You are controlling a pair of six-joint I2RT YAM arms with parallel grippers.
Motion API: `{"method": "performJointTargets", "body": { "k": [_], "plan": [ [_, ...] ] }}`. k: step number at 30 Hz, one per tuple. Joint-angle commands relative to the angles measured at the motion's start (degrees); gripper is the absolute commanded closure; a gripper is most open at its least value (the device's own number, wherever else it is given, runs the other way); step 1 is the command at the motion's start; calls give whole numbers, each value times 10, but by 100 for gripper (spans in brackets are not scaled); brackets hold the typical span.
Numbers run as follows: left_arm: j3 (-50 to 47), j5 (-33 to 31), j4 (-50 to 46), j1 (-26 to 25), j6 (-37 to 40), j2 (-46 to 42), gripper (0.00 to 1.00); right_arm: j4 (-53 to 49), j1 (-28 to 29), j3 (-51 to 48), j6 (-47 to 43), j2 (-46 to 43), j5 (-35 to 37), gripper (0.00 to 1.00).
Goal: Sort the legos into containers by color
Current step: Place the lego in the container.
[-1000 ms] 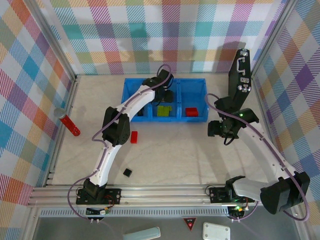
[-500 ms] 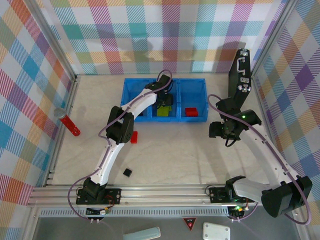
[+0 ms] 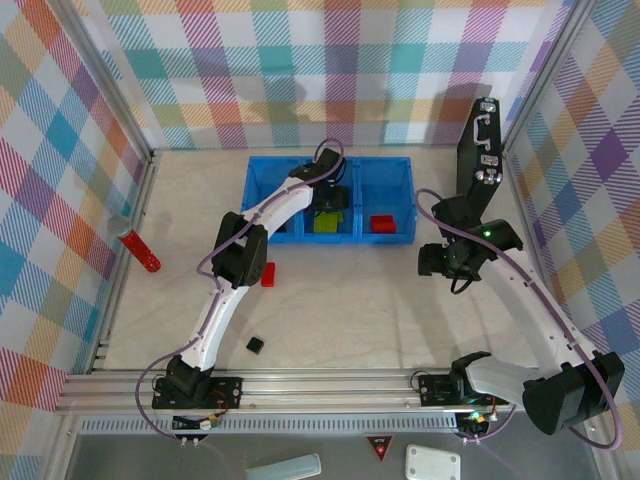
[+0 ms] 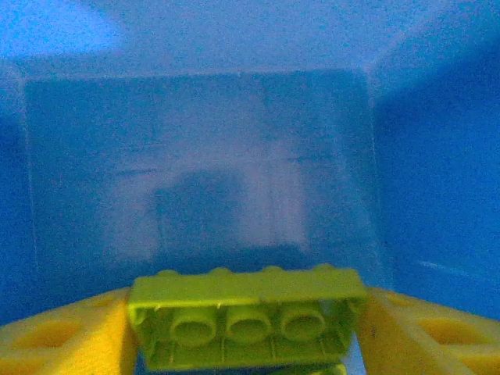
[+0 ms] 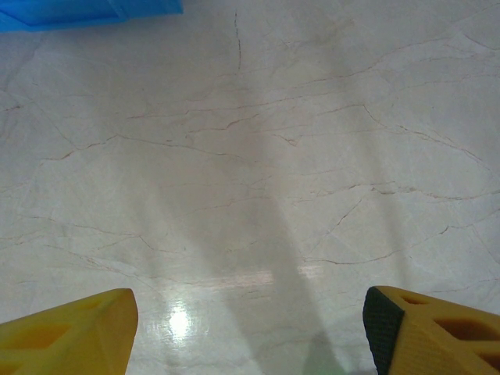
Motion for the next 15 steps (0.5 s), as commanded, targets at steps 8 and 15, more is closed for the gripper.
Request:
{"method": "performJointTargets", "body": {
  "k": [8,15],
  "plan": [
    [27,9,-13,7,-5,-49,29,1,3,11,3,-7,-11,23],
    [22,13,-41,7,-3,-82,29,21,3,6,4,-7,-44,23]
  ]
}}
